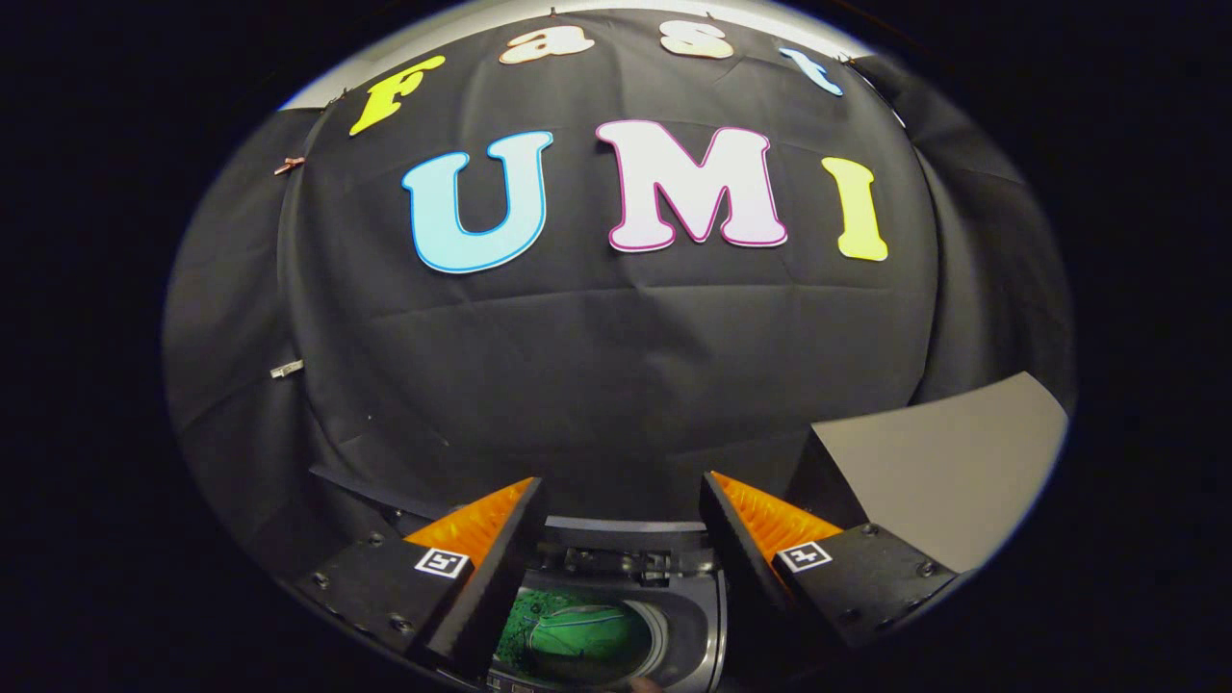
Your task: Put the clothes into the washing machine and then close the washing machine lid.
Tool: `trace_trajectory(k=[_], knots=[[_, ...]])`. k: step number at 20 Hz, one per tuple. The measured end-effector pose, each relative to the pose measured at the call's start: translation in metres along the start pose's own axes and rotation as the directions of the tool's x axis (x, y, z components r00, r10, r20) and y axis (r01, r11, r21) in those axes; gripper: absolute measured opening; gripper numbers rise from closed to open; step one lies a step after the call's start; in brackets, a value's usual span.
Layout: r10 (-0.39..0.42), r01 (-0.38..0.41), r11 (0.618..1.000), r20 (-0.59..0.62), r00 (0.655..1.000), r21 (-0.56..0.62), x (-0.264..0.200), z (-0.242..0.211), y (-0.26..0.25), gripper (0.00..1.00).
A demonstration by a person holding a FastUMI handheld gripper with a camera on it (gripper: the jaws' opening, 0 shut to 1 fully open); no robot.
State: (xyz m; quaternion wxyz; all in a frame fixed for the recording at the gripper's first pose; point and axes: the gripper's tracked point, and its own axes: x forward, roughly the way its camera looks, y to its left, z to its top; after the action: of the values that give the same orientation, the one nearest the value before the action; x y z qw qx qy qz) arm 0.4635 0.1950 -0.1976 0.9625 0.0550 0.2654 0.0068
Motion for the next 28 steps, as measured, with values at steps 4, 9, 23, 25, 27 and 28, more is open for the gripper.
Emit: trace_trajectory(k=[4, 9, 23, 25, 27, 28], knots=[[-0.025, 0.031, 0.999, -0.142, 0.990, 0.037, -0.021, -0.054, -0.012, 1.00], [0.000, 0.001, 1.000, -0.122, 0.992, 0.011, -0.058, -0.069, -0.005, 0.98], [0.093, -0.092, 0.994, 0.020, 0.995, -0.051, -0.170, -0.012, -0.002, 0.99], [0.105, -0.100, 0.993, 0.069, 0.992, -0.069, -0.195, 0.006, -0.007, 0.98], [0.124, -0.112, 0.989, 0.125, 0.984, -0.093, -0.224, 0.021, -0.004, 0.99], [0.133, -0.118, 0.988, 0.155, 0.979, -0.101, -0.240, 0.029, -0.007, 0.99]])
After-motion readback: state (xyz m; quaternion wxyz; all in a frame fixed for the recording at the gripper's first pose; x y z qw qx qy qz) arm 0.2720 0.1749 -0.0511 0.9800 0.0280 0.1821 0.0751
